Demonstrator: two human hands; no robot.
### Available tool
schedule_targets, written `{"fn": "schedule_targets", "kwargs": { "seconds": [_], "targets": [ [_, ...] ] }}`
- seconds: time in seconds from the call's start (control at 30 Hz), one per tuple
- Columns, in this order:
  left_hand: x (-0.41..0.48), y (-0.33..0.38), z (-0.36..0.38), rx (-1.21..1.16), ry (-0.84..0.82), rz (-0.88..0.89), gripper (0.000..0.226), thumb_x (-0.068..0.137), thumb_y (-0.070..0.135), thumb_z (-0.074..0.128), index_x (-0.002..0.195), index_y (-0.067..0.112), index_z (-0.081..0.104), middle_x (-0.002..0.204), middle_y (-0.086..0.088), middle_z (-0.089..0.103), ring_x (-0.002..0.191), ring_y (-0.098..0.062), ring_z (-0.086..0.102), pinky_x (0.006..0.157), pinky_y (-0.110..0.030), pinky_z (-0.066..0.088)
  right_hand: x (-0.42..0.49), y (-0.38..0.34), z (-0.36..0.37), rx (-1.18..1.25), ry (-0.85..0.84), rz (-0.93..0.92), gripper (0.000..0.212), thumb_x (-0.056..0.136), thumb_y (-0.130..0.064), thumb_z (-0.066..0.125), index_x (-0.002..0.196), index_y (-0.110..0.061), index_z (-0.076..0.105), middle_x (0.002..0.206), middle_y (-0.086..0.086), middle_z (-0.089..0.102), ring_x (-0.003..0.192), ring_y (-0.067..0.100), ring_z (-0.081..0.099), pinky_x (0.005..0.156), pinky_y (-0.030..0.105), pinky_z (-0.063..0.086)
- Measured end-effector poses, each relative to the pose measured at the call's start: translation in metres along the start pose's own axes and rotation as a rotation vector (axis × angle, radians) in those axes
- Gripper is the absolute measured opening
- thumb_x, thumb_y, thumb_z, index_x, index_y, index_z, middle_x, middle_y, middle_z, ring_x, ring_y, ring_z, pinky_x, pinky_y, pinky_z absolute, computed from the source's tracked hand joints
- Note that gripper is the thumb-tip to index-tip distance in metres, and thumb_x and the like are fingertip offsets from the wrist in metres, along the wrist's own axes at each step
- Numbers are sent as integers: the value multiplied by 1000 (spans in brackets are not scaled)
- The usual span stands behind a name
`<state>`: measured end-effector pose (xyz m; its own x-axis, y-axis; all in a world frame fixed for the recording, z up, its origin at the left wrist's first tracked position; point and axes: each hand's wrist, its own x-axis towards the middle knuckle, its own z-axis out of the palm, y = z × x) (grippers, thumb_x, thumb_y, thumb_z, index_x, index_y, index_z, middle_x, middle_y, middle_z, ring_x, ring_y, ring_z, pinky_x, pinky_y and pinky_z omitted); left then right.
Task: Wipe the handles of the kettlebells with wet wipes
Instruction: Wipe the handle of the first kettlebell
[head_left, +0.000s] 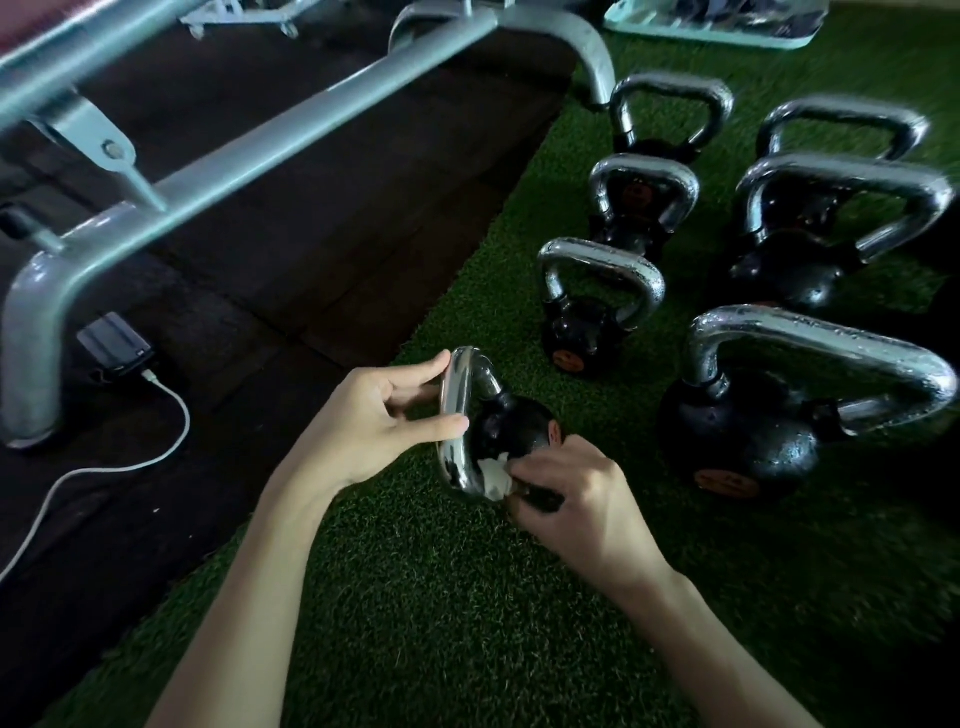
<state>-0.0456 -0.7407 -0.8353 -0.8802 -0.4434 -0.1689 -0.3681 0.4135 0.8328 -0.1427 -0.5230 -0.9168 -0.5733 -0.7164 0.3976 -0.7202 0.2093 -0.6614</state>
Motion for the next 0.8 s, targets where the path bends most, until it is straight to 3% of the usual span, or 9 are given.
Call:
{"fn": "schedule_targets", "kwargs": {
  "seconds": [0.07, 0.17, 0.3, 0.4, 0.47, 0.53, 0.6, 0.73, 0.8],
  "targets": [
    [3, 7, 1, 76, 8, 1, 75, 72, 39, 88, 140, 43, 56, 115, 37, 62, 105, 25, 55, 81, -8, 43, -2, 5, -7, -15, 12, 40, 26, 78, -21, 86, 103, -18, 81, 99, -11, 77, 81, 5, 62, 74, 21, 50],
    [12, 20, -2, 161, -45, -39, 84, 72, 45, 88, 146, 46, 47, 130, 22, 62, 101, 4, 62, 79, -13, 38, 4, 5, -25, 28, 174, 190, 29, 73, -16, 89, 102, -19, 81, 88, -23, 70, 68, -3, 63, 61, 12, 50],
    [27, 37, -13, 301, -194, -39, 82, 76, 44, 85, 149, 42, 46, 142, 9, 59, 101, 4, 59, 75, -12, 36, 19, 5, -36, 156, 233, 384, 21, 82, -27, 85, 102, -21, 81, 78, -18, 74, 56, -5, 59, 48, 7, 38],
    [41, 51, -23, 425, -299, -4, 75, 78, 41, 85, 144, 47, 50, 138, 11, 62, 99, 5, 62, 79, -15, 39, 32, 3, -32, 193, 261, 455, 24, 81, -27, 85, 104, -22, 81, 87, -21, 73, 71, -12, 65, 58, 7, 48],
    [46, 54, -24, 432, -349, 15, 70, 80, 38, 84, 143, 44, 53, 135, 18, 61, 103, 17, 58, 83, -13, 41, 37, 0, -23, 191, 318, 483, 21, 81, -28, 85, 101, -23, 81, 90, -22, 74, 82, -12, 68, 71, 10, 54],
    [47, 50, -21, 374, -357, 23, 64, 81, 41, 83, 140, 42, 57, 132, 28, 59, 116, 21, 50, 107, -21, 41, 41, -5, -7, 172, 395, 523, 17, 81, -28, 83, 98, -24, 81, 88, -19, 76, 81, -7, 69, 75, 17, 58],
    [44, 45, -13, 334, -329, 37, 60, 80, 47, 82, 136, 42, 61, 126, 38, 56, 120, 21, 49, 119, -31, 33, 44, -12, 10, 125, 464, 524, 17, 81, -25, 83, 97, -20, 80, 89, -12, 77, 80, 3, 70, 76, 30, 60],
    [41, 40, 4, 304, -257, 81, 56, 77, 61, 78, 129, 50, 63, 135, 24, 61, 130, 2, 54, 117, -37, 39, 55, -9, 23, -53, 530, 422, 14, 77, -23, 82, 86, -14, 77, 81, -2, 74, 71, 18, 61, 69, 35, 50],
    [44, 40, 10, 334, -264, 94, 52, 77, 70, 72, 127, 60, 60, 128, 11, 70, 108, -16, 67, 102, -40, 51, 54, -3, 23, -96, 532, 458, 12, 77, -26, 79, 82, -16, 75, 79, -4, 72, 72, 19, 57, 71, 34, 46]
  ]
}}
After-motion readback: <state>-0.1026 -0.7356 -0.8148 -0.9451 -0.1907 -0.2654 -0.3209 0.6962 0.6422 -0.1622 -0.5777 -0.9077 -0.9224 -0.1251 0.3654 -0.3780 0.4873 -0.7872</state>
